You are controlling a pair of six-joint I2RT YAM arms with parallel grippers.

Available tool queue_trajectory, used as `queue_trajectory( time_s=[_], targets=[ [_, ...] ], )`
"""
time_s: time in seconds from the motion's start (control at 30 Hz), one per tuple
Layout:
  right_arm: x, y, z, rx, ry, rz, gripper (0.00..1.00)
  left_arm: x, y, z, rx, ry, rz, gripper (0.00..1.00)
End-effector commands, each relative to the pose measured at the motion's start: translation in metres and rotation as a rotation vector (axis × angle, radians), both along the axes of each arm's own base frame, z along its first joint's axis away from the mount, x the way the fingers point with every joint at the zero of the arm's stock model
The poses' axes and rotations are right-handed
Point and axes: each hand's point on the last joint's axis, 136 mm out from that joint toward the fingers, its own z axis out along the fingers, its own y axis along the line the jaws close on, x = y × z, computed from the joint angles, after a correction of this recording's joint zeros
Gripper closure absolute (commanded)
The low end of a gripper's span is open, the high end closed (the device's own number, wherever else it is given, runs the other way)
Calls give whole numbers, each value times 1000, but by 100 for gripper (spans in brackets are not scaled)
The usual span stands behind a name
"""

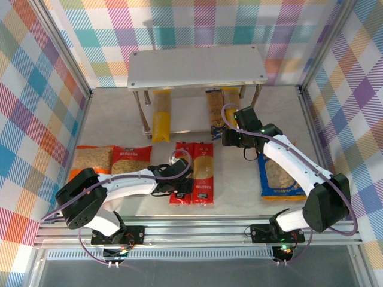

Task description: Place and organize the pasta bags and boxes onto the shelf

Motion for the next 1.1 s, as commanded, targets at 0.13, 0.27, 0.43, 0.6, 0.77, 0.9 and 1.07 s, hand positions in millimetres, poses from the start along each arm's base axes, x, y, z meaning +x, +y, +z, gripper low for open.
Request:
queue_trajectory(
  time_s=[0.13, 0.27, 0.43, 0.6, 0.77, 0.9, 1.07],
  targets=[
    [0, 3, 6, 18, -20, 2, 25, -6, 0, -12, 46, 51, -18, 20],
    [2, 4, 6, 21, -21, 5, 24, -7, 2, -15, 58, 58, -23, 22],
    [2, 5, 9, 24, -24, 7, 24, -10, 0, -20, 56, 87, -27, 41],
    [1, 5, 10, 26, -25, 6, 24, -11, 0, -20, 53, 101, -33, 52],
    [-1, 3, 10, 24, -25, 3, 24, -10, 0, -14, 42, 93, -42, 87],
    [-1, 2, 11, 26, -28, -1, 24, -9, 1, -10, 31, 92, -49, 95],
    [-2, 1, 10, 24, -24, -5, 24, -6, 4, 4, -19, 58, -39, 100]
  ],
)
